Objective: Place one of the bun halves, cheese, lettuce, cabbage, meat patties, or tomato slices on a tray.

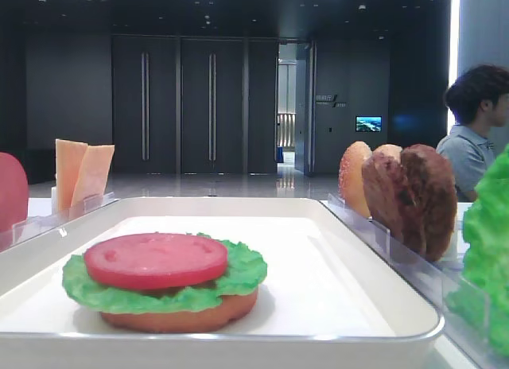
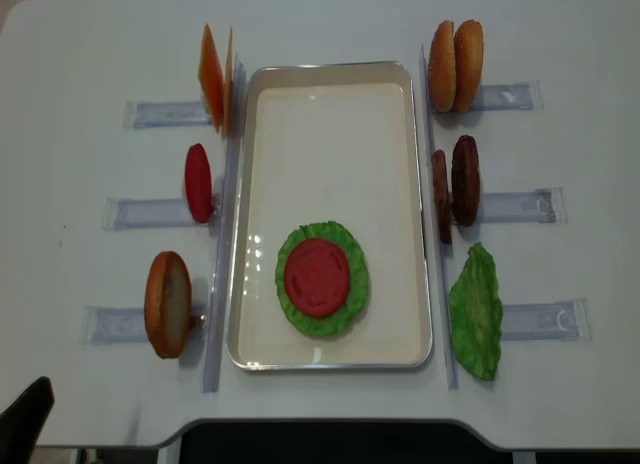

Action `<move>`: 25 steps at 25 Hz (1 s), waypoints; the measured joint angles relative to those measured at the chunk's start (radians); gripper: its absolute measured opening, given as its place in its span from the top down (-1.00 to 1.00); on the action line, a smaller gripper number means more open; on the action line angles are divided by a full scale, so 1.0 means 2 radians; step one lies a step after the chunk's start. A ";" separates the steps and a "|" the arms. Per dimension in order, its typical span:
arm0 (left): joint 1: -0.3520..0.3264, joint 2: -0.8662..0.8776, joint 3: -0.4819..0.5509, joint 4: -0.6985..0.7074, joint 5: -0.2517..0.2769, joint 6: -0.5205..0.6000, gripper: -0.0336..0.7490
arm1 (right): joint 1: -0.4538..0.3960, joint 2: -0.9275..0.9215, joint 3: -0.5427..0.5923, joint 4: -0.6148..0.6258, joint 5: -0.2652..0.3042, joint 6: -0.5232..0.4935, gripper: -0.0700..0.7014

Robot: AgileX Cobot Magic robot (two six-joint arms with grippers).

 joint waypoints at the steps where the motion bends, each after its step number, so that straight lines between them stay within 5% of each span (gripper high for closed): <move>1: 0.000 0.000 0.000 0.004 0.000 -0.005 -0.45 | 0.000 0.000 0.000 0.000 0.000 0.000 -0.22; 25: 0.000 0.000 0.000 0.012 0.000 -0.016 -0.45 | 0.000 0.000 0.000 0.000 0.000 0.000 -0.22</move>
